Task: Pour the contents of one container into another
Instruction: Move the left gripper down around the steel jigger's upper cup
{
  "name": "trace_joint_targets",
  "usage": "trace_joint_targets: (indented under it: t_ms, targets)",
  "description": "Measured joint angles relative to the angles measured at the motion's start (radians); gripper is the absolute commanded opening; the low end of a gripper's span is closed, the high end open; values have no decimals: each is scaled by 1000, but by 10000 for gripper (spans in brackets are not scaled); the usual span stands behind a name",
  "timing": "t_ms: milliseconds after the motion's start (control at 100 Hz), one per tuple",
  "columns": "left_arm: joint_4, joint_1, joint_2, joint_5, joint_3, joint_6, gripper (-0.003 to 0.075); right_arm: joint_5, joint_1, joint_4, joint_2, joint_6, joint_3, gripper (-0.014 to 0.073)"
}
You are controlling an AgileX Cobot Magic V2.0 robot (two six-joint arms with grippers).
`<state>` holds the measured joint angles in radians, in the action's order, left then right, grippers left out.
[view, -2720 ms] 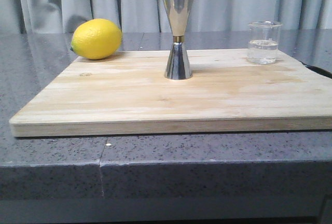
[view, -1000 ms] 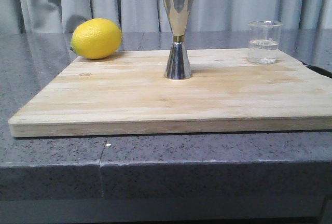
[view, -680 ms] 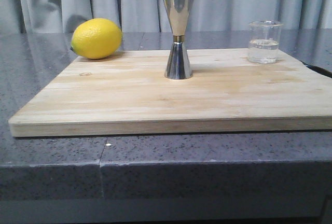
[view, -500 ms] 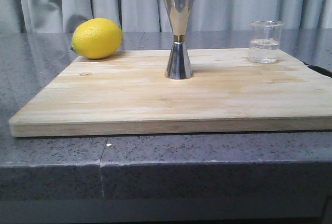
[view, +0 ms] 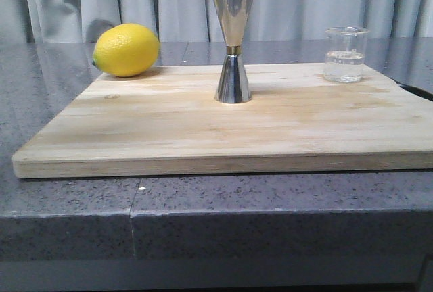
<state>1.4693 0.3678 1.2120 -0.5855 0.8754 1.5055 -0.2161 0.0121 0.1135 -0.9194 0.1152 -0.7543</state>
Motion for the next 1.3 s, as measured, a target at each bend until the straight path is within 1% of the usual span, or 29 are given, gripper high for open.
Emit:
trace_joint_targets:
  t_ms: [60,180,230,300,460,730,1300]
  targets:
    - [72,28,49,8,2,89,553,0,0,0,0,0,0,-69]
    - [221,73,133,22,2,309,553,0,0,0,0,0,0,-69]
    - [263,84,159,24,2,372,553,0,0,0,0,0,0,-69]
    - [291,96,190,24,3,420,553,0,0,0,0,0,0,-69]
    - [309,99,251,8,4,467,553,0,0,0,0,0,0,-69]
    - [313,101,313,-9,8,500,553,16,0,0,0,0,0,-69]
    - [316,103,473,-124,140,510,553,25,0,0,0,-1,0,-69]
